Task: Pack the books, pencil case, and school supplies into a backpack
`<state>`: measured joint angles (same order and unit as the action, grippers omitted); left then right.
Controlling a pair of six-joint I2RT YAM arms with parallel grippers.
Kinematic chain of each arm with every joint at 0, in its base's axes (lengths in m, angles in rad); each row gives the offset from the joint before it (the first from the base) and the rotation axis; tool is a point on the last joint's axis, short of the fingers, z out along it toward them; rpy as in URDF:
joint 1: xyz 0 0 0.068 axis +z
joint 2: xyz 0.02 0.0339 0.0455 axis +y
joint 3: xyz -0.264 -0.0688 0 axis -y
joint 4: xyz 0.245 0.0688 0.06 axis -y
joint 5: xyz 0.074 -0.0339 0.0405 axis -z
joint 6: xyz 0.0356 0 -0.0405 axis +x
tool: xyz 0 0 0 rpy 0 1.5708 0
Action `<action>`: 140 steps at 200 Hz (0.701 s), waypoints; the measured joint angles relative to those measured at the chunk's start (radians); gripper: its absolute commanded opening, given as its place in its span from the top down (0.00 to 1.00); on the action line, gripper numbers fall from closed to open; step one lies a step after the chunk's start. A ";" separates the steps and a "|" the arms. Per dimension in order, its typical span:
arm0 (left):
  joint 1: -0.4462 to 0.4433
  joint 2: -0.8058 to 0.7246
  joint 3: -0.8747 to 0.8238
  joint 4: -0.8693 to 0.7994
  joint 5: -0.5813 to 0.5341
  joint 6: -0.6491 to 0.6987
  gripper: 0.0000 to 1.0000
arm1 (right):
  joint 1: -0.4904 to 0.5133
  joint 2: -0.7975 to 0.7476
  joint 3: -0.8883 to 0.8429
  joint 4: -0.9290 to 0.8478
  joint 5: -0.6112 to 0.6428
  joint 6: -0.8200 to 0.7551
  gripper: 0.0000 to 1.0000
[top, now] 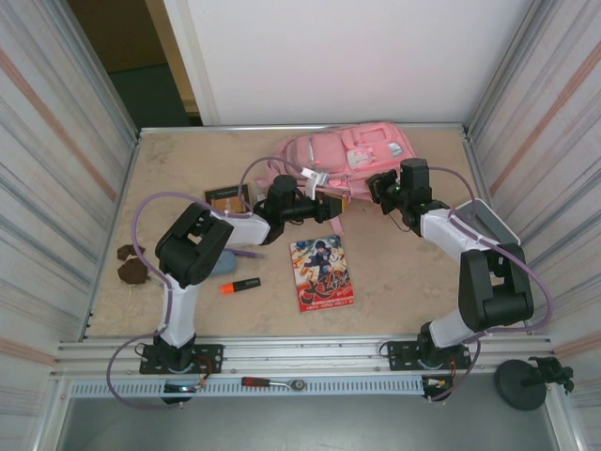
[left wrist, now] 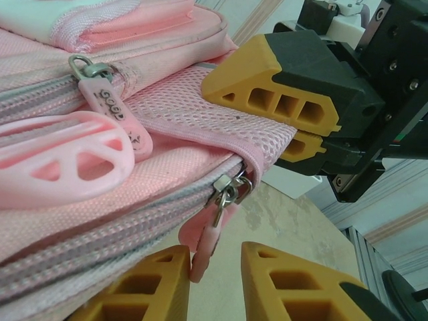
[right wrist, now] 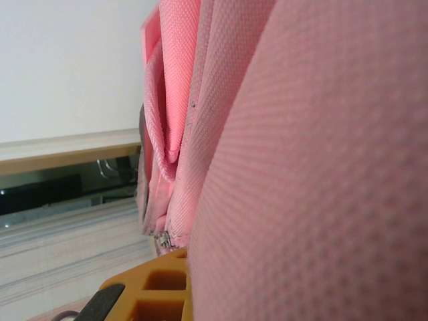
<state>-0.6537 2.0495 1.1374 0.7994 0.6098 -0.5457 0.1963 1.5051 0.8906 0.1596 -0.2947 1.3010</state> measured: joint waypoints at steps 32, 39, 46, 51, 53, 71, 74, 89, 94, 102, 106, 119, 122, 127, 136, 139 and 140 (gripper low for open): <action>0.000 0.000 0.015 -0.015 0.001 0.000 0.76 | 0.000 0.000 0.000 0.000 0.000 0.000 1.00; 0.000 0.000 0.020 -0.019 0.000 0.000 0.76 | 0.000 0.000 0.000 0.000 0.000 0.000 1.00; 0.000 0.000 0.022 -0.019 0.000 0.000 0.76 | 0.000 0.000 0.000 0.000 0.000 0.000 1.00; 0.000 0.000 0.024 -0.019 0.000 0.000 0.76 | 0.000 0.000 0.000 0.000 0.000 0.000 1.00; 0.000 0.000 0.025 -0.020 0.000 0.000 0.76 | 0.000 0.000 0.000 0.000 0.000 0.000 1.00; 0.000 0.000 0.031 -0.025 0.000 -0.001 0.75 | 0.000 0.000 0.000 0.000 0.000 0.000 1.00; 0.000 0.000 0.033 -0.026 0.000 -0.001 0.75 | 0.000 0.000 0.000 0.000 0.000 0.000 1.00; 0.000 0.000 0.038 -0.032 0.000 -0.001 0.76 | 0.000 0.000 0.000 0.001 0.000 0.000 1.00; 0.000 0.000 0.039 -0.033 0.000 -0.001 0.76 | 0.000 0.000 0.000 0.001 0.000 0.000 1.00; 0.000 0.000 0.040 -0.035 0.000 -0.001 0.77 | 0.000 0.000 0.000 0.001 0.000 0.000 1.00; 0.000 0.000 0.040 -0.036 0.000 -0.001 0.78 | 0.000 0.000 0.000 0.001 0.000 0.000 1.00; 0.000 0.000 0.041 -0.040 0.000 -0.001 0.80 | 0.000 0.000 0.000 0.001 0.000 0.000 1.00; 0.000 0.000 0.041 -0.040 0.000 -0.001 0.80 | 0.000 0.000 0.000 0.001 0.000 0.000 1.00; 0.000 0.000 0.041 -0.040 0.000 -0.001 0.82 | 0.000 0.000 0.000 0.001 0.000 0.000 1.00; 0.000 0.000 0.041 -0.040 -0.001 -0.001 0.83 | 0.000 0.000 0.000 0.001 -0.001 0.000 1.00; 0.000 0.000 0.041 -0.040 -0.002 -0.001 0.84 | 0.000 0.000 0.000 0.001 0.000 0.000 1.00; 0.000 0.000 0.041 -0.040 -0.002 0.000 0.84 | 0.000 0.000 0.000 0.001 -0.001 0.000 1.00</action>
<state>-0.6537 2.0499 1.1786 0.7589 0.6083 -0.5461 0.1959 1.5051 0.8906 0.1604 -0.2955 1.3010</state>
